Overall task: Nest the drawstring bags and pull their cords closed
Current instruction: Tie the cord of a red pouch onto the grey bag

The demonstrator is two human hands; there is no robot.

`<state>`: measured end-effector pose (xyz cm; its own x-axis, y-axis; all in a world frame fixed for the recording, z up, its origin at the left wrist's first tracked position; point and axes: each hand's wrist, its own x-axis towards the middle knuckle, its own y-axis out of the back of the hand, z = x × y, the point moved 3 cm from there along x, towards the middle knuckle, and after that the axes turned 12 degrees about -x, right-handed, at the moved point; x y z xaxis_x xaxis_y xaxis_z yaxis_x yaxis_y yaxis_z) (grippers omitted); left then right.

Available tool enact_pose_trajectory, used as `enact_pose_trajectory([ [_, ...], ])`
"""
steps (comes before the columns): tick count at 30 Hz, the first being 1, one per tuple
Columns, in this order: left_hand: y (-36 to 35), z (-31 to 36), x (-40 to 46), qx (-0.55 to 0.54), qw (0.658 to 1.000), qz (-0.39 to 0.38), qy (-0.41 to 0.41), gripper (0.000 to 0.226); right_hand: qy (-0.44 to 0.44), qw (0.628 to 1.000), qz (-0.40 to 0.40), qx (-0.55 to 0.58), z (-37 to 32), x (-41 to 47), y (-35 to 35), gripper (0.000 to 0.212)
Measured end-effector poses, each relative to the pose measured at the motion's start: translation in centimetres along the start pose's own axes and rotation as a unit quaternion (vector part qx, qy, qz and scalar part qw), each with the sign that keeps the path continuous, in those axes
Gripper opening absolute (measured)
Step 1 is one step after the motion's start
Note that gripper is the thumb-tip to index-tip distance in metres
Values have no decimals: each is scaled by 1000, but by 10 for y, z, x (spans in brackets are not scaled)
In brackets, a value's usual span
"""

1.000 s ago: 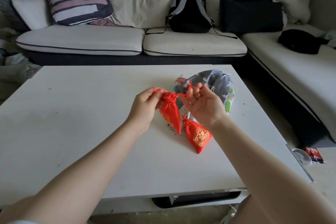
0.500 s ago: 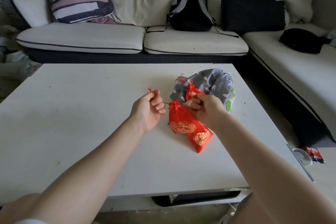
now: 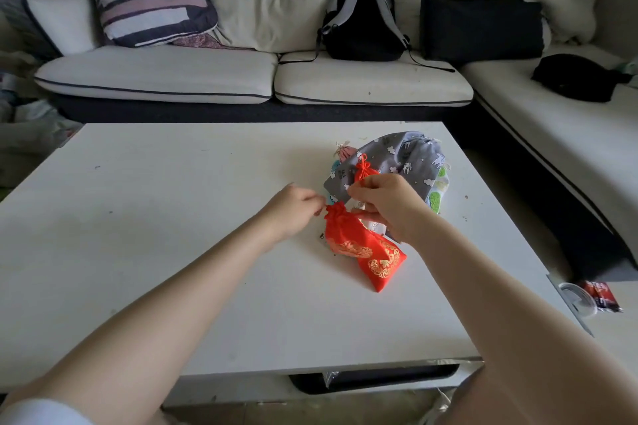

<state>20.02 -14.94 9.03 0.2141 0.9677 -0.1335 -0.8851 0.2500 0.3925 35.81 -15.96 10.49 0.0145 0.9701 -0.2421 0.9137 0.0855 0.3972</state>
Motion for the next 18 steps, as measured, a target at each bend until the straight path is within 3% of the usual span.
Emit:
enact_pose_trajectory([
  [3,-7,3,-2,-134,990,-9,50,32,28,991,-46,-126,1,1,-5,12],
  [8,-9,4,-6,-198,977,-20,73,33,58,978,-46,-194,10,2,-12,10],
  [15,-16,13,-14,-186,981,-46,-3,28,131,945,-50,-295,-2,-9,-12,4],
  [18,-15,16,-15,-197,978,-64,-6,21,118,955,-9,-272,4,-6,-9,24],
])
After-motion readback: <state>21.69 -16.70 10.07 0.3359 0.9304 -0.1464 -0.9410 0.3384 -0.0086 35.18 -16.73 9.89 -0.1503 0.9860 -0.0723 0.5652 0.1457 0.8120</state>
